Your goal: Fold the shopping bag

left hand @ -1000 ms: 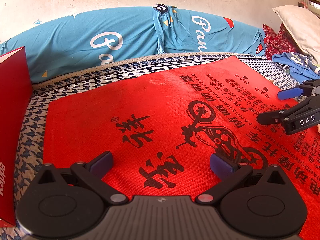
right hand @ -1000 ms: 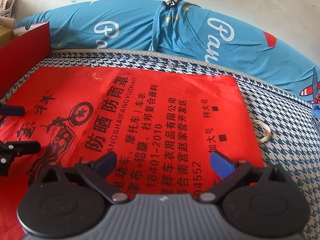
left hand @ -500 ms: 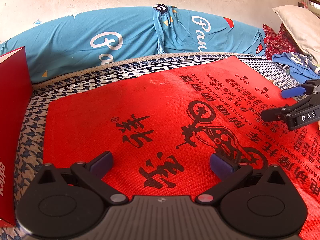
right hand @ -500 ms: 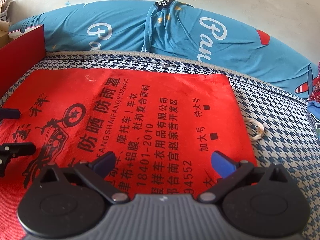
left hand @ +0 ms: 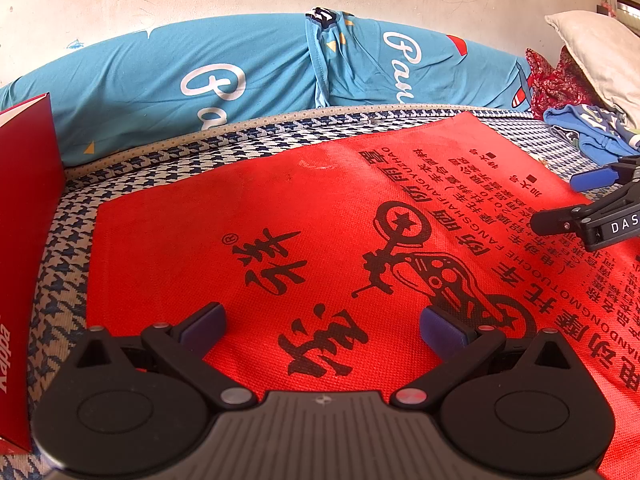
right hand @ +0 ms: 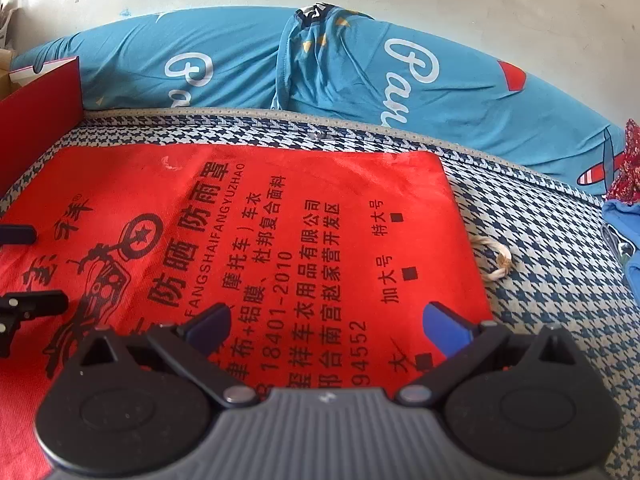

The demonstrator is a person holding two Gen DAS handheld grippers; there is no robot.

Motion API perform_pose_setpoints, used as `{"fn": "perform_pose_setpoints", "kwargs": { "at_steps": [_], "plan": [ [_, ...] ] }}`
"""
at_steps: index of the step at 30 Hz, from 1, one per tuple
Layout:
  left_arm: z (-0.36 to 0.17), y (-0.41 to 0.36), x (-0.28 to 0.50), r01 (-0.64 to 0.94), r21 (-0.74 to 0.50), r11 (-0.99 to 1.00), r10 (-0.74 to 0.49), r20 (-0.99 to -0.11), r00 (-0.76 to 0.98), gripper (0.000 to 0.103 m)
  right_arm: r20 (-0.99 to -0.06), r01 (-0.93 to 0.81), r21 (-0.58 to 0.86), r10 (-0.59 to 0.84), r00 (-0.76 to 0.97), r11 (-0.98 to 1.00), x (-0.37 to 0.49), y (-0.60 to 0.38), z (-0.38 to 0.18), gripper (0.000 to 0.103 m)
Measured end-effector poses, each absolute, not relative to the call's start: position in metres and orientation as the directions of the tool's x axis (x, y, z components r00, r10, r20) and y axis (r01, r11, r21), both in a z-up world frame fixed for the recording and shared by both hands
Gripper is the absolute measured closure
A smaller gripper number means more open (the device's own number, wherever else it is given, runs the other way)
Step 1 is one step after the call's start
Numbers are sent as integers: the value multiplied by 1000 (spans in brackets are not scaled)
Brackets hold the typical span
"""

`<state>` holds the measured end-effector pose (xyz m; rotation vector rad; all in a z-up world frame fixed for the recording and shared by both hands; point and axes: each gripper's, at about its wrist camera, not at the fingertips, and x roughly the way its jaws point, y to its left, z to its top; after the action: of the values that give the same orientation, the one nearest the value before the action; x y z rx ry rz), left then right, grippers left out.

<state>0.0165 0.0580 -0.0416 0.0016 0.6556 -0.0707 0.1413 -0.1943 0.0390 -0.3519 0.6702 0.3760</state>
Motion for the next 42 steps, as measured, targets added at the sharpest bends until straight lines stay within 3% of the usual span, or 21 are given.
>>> {"fn": "perform_pose_setpoints", "kwargs": {
  "at_steps": [15, 35, 42],
  "plan": [
    [-41, 60, 17, 66, -21, 998, -65, -609, 790, 0, -633, -427, -134, 255, 731, 894, 136, -200, 55, 1],
    [-39, 57, 17, 46, -20, 999, -49, -612, 789, 0, -614, -341, 61, 304, 728, 938, 113, -208, 80, 0],
    [-19, 34, 28, -111, -26, 993, 50, -773, 632, 0, -611, -321, 91, 307, 730, 943, 107, -215, 82, 0]
  ]
}}
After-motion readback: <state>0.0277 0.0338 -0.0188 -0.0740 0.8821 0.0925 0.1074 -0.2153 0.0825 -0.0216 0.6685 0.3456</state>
